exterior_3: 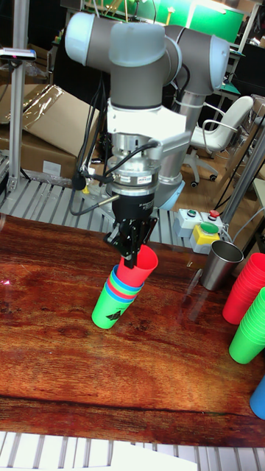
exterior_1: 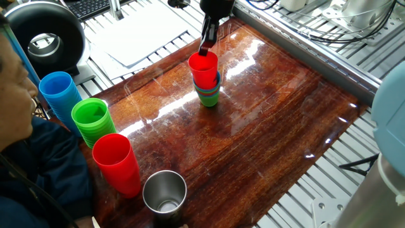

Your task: Pick up the cup

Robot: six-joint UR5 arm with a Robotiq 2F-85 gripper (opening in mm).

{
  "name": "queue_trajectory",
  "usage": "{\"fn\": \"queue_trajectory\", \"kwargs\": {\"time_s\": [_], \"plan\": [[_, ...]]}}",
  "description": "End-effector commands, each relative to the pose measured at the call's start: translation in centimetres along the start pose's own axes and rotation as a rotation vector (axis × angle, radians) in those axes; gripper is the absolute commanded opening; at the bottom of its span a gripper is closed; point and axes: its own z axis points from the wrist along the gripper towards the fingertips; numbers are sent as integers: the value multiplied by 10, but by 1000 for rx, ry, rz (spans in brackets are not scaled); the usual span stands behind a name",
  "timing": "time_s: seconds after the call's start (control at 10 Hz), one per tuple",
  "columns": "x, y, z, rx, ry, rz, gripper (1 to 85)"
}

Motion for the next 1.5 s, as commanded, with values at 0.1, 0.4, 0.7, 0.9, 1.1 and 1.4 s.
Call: {"fn": "queue_trajectory", "kwargs": {"time_s": [0.1, 0.4, 0.7, 0.9, 1.1, 1.4], "plan": [[0, -1, -12, 3, 39, -82, 13], [-2, -5, -21, 22, 77, -114, 13], [-8, -3, -35, 24, 114, -127, 13], [-12, 3, -42, 12, 128, -119, 13], [-17, 8, -54, 12, 162, -99, 13], [-37, 30, -58, -36, 118, 43, 13]]}}
